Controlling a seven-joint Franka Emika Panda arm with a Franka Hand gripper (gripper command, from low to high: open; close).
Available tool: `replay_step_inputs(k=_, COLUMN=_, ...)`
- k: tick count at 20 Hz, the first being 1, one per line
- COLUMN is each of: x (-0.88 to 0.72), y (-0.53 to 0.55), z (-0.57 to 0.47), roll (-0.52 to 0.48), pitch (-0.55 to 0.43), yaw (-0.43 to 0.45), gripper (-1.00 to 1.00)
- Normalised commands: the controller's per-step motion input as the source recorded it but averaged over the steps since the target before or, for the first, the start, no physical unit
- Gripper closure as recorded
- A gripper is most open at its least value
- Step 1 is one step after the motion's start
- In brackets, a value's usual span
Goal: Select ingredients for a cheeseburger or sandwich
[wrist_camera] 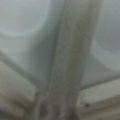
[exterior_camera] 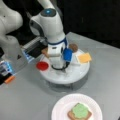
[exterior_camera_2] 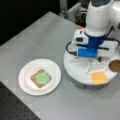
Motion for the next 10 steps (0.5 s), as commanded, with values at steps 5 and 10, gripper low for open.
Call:
replay_step_inputs(k=5, x=-0.16, y=0.07, z=-0.23, roll=0.248, pitch=-0.111, yaw=0.179, gripper=-1.0)
replay_step_inputs(k=10, x=-0.16, y=0.09, z=-0.24, roll=0.221, pitch=-0.045, yaw=0.184, gripper=-1.0)
